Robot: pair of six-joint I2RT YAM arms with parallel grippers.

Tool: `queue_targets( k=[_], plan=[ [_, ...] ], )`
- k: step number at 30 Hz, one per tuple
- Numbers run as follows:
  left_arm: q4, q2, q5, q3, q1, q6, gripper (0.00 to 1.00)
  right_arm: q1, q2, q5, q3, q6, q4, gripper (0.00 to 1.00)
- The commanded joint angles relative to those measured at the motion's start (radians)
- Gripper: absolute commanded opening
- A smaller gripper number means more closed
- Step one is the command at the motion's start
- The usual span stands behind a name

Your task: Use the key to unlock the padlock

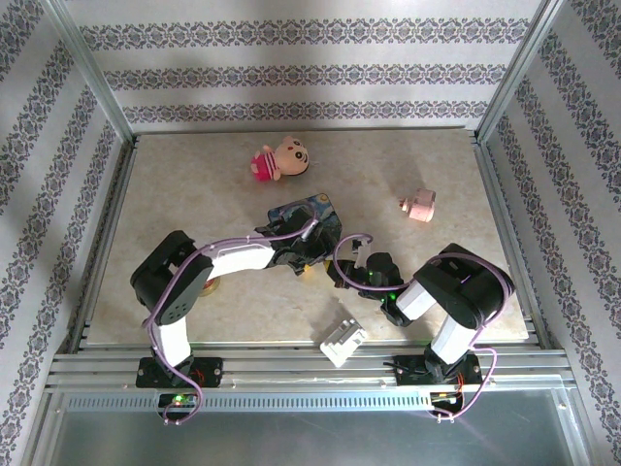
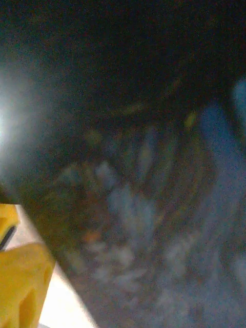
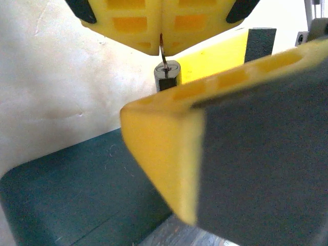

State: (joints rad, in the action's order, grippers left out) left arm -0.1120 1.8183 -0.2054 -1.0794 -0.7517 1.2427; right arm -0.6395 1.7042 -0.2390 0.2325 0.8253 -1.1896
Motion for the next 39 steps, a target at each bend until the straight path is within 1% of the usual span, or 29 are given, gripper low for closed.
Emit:
queue_targets(
  k=[1,4,7,11,15,21,25,30,33,35,39],
  plan=[
    [0.079,-0.079,0.033,0.043,-0.011,-0.068,0.88,-0.009,-0.021,0.026,0.017,0.032,-0.043,0.0],
    [0.202,-0.131,0.082,0.116,-0.011,-0.12,0.87,-0.008,-0.021,0.026,0.024,0.054,-0.047,0.0],
    [0.336,-0.163,0.121,0.199,-0.011,-0.151,0.83,-0.008,-0.023,0.031,0.033,0.086,-0.045,0.0],
    [0.421,-0.163,0.137,0.251,-0.018,-0.17,0.83,-0.006,-0.019,0.034,0.041,0.139,-0.045,0.0],
    [0.526,-0.154,0.179,0.3,-0.029,-0.193,0.82,-0.002,0.002,0.016,0.053,0.189,-0.05,0.0],
    [0.677,-0.116,0.212,0.342,-0.032,-0.184,0.71,-0.003,0.037,0.001,0.065,0.238,-0.077,0.0],
    [0.721,-0.093,0.223,0.35,-0.032,-0.17,0.67,0.0,0.055,-0.006,0.073,0.265,-0.101,0.0],
    [0.675,-0.093,0.25,0.357,-0.037,-0.129,0.67,0.003,0.081,-0.011,0.084,0.295,-0.131,0.0],
    [0.589,-0.119,0.29,0.361,-0.043,-0.106,0.74,0.003,0.099,-0.013,0.085,0.316,-0.161,0.0],
    [0.568,-0.129,0.304,0.367,-0.043,-0.1,0.77,0.004,0.112,-0.011,0.083,0.33,-0.18,0.0],
    [0.61,-0.111,0.308,0.373,-0.043,-0.103,0.76,0.004,0.138,-0.014,0.088,0.358,-0.196,0.0]
  ],
)
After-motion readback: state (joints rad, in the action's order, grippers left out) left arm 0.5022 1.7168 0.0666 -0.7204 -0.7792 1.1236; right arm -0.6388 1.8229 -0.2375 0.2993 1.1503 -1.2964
